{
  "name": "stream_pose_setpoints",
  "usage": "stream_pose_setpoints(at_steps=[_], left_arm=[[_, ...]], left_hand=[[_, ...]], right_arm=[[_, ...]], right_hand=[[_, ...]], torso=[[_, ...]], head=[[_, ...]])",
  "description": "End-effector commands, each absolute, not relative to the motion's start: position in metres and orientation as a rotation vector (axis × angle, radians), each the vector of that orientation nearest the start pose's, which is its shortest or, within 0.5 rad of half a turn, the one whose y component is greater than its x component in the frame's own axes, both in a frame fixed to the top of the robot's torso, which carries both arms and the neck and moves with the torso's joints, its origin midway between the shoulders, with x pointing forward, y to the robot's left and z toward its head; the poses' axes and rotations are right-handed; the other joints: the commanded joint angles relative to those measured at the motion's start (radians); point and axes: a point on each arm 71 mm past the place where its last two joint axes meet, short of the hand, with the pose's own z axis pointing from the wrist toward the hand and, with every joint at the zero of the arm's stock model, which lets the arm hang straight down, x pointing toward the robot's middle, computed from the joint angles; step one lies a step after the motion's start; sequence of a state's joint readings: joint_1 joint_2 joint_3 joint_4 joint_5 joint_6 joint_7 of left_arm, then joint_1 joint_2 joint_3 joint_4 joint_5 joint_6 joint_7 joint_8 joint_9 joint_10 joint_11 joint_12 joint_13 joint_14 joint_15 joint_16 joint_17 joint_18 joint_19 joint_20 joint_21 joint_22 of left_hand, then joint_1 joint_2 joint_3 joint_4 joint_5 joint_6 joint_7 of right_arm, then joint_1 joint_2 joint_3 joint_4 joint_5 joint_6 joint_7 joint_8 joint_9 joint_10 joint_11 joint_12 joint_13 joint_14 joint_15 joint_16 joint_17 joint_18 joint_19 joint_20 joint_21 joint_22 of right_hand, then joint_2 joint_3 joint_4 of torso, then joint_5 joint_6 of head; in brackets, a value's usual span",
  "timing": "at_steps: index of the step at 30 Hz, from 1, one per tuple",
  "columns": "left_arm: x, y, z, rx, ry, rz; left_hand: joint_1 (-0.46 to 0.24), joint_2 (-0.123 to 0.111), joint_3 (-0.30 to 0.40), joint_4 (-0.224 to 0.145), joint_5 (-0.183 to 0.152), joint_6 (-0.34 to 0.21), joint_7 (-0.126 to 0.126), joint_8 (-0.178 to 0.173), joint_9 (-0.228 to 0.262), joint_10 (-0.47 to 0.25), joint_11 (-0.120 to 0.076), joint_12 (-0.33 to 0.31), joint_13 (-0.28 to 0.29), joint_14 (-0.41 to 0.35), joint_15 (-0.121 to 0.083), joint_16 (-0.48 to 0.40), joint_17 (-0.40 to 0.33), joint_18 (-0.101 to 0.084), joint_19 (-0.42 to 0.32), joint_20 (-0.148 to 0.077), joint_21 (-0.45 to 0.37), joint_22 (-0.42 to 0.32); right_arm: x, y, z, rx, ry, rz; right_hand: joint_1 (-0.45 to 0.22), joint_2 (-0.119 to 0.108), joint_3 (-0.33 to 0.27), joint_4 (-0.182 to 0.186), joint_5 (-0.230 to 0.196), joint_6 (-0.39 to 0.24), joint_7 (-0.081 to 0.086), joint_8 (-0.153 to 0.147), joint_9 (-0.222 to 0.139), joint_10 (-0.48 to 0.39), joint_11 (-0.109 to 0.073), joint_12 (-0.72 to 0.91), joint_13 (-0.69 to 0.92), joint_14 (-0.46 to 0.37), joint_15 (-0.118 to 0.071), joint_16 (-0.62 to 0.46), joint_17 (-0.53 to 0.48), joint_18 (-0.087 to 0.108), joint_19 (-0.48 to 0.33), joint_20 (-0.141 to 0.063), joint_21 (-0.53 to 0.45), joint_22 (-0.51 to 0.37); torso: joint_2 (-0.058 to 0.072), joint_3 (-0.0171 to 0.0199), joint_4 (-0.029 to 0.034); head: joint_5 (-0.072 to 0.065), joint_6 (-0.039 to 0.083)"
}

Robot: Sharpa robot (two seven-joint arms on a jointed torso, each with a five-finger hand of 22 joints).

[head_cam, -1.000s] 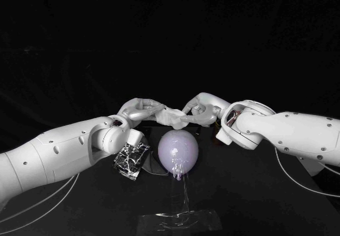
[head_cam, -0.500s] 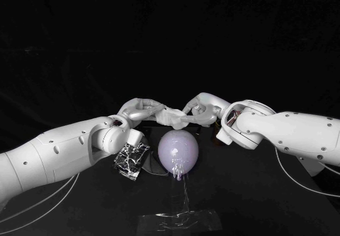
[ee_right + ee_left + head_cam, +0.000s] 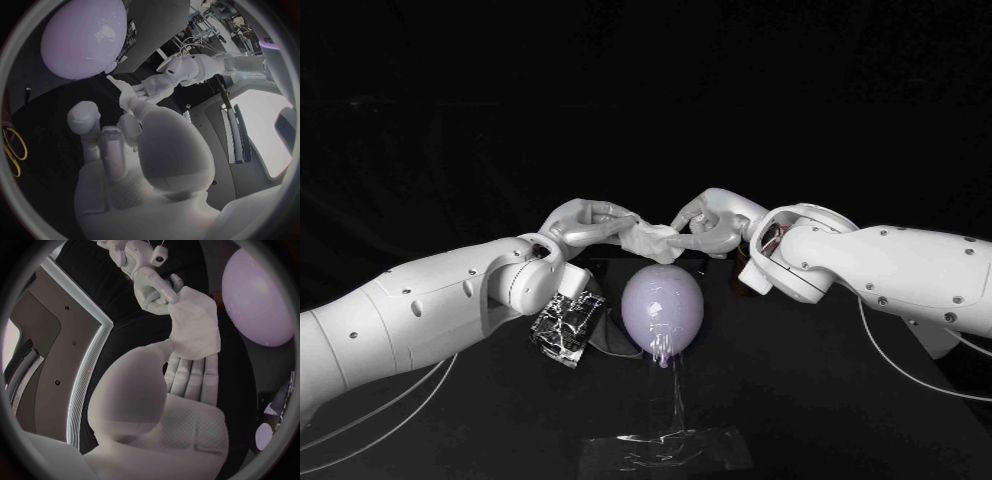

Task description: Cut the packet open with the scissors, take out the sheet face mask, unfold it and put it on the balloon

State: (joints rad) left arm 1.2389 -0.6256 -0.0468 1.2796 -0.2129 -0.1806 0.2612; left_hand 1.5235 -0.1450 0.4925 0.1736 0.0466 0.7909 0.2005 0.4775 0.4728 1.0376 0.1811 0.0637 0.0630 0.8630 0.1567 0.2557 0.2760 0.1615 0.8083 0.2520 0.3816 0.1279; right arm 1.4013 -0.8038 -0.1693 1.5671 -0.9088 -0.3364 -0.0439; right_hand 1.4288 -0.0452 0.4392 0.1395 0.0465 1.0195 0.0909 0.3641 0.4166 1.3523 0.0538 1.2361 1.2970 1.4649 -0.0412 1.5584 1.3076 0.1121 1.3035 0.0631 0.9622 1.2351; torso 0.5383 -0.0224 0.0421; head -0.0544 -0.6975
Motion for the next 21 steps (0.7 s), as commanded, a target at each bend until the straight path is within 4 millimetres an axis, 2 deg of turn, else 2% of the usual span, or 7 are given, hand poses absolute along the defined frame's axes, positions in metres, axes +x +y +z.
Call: stream_pose_setpoints(at_steps=[1,3,8,12,15,21], left_arm=[[0.533,0.155,-0.176,-0.759,1.605,-1.476],[0.534,0.156,-0.175,-0.74,1.6,-1.46],[0.538,0.159,-0.175,-0.691,1.585,-1.416],[0.541,0.162,-0.175,-0.669,1.571,-1.385],[0.545,0.166,-0.176,-0.665,1.56,-1.361],[0.55,0.171,-0.177,-0.669,1.554,-1.334]], left_hand=[[-0.01,-0.013,-0.001,0.006,0.001,-0.014,0.028,-0.025,-0.019,-0.017,0.006,0.001,0.002,-0.034,0.008,-0.003,0.001,-0.014,-0.035,0.016,-0.027,-0.014],[-0.015,-0.026,0.003,0.005,0.0,-0.041,0.034,-0.059,-0.041,-0.038,0.013,0.001,0.002,-0.076,0.017,-0.002,0.003,-0.024,-0.081,0.034,-0.062,-0.032],[-0.029,-0.045,-0.006,0.007,-0.001,-0.075,0.051,-0.092,-0.065,-0.081,0.028,-0.002,0.0,-0.123,0.031,0.004,0.006,-0.038,-0.117,0.039,-0.092,-0.049],[-0.039,-0.054,-0.024,0.008,0.001,-0.11,0.069,-0.117,-0.083,-0.142,0.047,0.0,0.0,-0.178,0.048,0.005,0.007,-0.063,-0.154,0.04,-0.123,-0.062],[-0.039,-0.053,-0.034,0.006,0.001,-0.118,0.072,-0.121,-0.089,-0.162,0.051,0.002,0.001,-0.204,0.054,0.01,0.008,-0.077,-0.179,0.04,-0.142,-0.064],[-0.039,-0.051,-0.044,0.005,0.001,-0.12,0.074,-0.121,-0.093,-0.177,0.054,0.004,0.002,-0.22,0.057,0.016,0.009,-0.086,-0.223,0.04,-0.165,-0.067]], right_arm=[[0.495,-0.171,-0.134,0.227,1.765,0.994],[0.496,-0.171,-0.133,0.246,1.779,1.009],[0.499,-0.169,-0.128,0.302,1.827,1.051],[0.502,-0.169,-0.125,0.347,1.854,1.065],[0.506,-0.171,-0.122,0.393,1.875,1.055],[0.512,-0.175,-0.121,0.484,1.897,1.031]], right_hand=[[0.002,0.009,0.007,-0.001,0.002,-0.003,-0.006,0.016,0.043,0.048,-0.044,0.009,0.003,0.102,-0.006,0.006,0.25,0.004,0.005,-0.004,0.008,0.002],[0.002,0.009,0.007,-0.001,0.002,-0.003,-0.007,0.016,0.044,0.048,-0.044,0.009,0.004,0.102,-0.006,0.006,0.251,0.003,0.006,-0.004,0.01,0.003],[0.001,0.01,0.01,-0.003,0.002,-0.003,-0.007,0.017,0.044,0.051,-0.045,0.012,0.006,0.103,-0.007,0.007,0.253,0.002,0.009,-0.004,0.016,0.007],[0.001,0.01,0.011,-0.003,0.002,-0.003,-0.007,0.018,0.045,0.05,-0.045,0.011,0.005,0.102,-0.007,0.006,0.251,0.003,0.008,-0.004,0.014,0.006],[0.0,0.01,0.011,-0.003,0.002,-0.004,-0.007,0.018,0.045,0.05,-0.045,0.01,0.005,0.102,-0.007,0.007,0.252,0.003,0.008,-0.004,0.013,0.005],[-0.001,0.01,0.013,-0.003,0.002,-0.003,-0.007,0.019,0.045,0.051,-0.045,0.011,0.005,0.103,-0.007,0.007,0.253,0.003,0.008,-0.004,0.013,0.006]], torso=[[0.0,-0.0002,0.0001],[0.0,-0.0003,0.0002],[-0.001,-0.0006,0.0],[-0.001,-0.0007,0.0006],[-0.001,-0.0008,0.0],[0.0,-0.0011,-0.0003]], head=[[-0.001,0.001],[-0.002,0.001],[-0.004,0.003],[-0.006,0.005],[-0.008,0.007],[-0.008,0.009]])
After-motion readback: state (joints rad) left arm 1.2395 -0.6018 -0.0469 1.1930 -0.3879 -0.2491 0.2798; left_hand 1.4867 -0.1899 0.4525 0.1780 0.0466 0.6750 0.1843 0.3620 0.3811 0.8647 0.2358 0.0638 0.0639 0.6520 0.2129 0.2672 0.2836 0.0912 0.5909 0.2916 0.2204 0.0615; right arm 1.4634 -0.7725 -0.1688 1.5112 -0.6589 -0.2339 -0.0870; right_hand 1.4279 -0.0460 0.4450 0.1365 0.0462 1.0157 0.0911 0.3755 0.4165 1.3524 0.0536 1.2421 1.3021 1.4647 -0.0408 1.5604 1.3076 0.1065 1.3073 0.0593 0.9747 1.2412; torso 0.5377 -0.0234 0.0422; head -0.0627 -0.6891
